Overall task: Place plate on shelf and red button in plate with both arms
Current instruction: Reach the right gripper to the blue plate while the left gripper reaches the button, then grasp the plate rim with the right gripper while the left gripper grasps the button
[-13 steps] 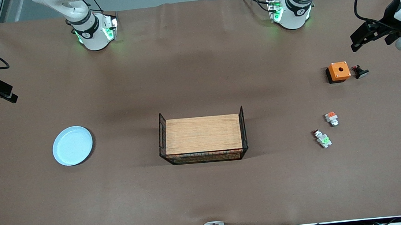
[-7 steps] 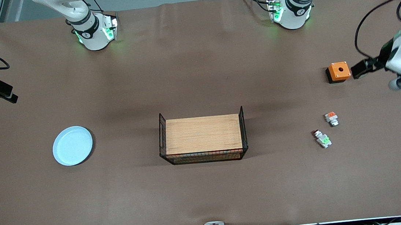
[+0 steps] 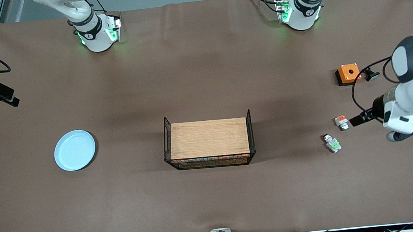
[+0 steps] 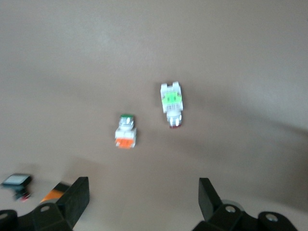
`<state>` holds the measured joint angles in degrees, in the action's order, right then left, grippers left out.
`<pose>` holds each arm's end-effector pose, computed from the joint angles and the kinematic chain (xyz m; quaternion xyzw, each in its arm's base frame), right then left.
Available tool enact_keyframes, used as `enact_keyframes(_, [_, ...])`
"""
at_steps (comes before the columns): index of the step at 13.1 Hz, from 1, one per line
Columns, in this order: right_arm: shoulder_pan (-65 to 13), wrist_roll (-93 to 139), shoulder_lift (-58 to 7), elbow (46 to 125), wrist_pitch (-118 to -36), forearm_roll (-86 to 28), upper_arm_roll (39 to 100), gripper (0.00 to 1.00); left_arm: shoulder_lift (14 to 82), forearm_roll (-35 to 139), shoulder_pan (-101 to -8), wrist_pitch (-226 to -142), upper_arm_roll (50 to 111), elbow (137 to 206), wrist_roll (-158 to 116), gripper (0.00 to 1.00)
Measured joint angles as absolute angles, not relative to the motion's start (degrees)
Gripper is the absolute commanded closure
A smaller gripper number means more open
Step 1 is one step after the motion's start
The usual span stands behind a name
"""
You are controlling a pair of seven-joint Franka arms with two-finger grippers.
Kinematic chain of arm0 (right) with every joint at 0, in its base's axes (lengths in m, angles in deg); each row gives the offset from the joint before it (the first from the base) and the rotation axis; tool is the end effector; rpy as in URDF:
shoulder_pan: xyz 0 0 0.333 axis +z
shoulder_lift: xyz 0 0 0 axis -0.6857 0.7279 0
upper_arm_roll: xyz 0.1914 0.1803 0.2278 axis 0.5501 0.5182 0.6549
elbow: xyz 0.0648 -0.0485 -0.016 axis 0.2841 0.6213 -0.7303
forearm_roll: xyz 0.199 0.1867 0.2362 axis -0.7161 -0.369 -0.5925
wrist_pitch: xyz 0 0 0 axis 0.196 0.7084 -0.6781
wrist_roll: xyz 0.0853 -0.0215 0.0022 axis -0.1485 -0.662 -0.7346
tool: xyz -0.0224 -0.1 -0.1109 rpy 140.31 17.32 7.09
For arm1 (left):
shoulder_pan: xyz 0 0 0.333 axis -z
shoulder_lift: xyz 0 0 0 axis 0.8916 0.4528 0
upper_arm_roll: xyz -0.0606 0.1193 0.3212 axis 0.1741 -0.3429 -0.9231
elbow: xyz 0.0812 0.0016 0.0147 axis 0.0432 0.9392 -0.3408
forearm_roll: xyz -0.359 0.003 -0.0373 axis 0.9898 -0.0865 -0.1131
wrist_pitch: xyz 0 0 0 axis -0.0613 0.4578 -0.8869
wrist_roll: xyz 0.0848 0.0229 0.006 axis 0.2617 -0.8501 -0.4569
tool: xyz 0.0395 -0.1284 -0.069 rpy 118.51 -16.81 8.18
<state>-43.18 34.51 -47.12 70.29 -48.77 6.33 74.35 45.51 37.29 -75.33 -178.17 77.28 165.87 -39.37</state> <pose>0.5300 -0.0019 0.6386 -0.9980 0.0605 -0.0116 0.0124 0.6346 -0.0004 0.3855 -0.9829 -0.1791 0.0433 0.0068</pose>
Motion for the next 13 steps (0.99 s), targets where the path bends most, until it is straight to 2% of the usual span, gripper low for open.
enact_keyframes(5, [-43.7,34.5,-44.8,74.2,-48.8,9.9,74.1,0.00,53.9,37.3,-75.1,-188.4,77.3,166.0,-46.5,0.01])
enact_keyframes(7, [-44.5,34.5,-42.9,76.7,-51.2,10.7,73.8,0.00,56.5,37.3,-75.1,-192.5,77.3,166.1,-48.7,0.04])
enact_keyframes(10, [-47.5,32.0,-41.0,84.4,-60.7,10.9,73.7,0.00,60.4,37.3,-75.1,-197.2,77.3,166.1,-50.6,0.08])
enact_keyframes(13, [-50.7,27.3,-39.2,92.2,-72.1,10.9,73.7,0.00,62.8,37.3,-75.1,-198.1,77.3,166.4,-50.7,0.13])
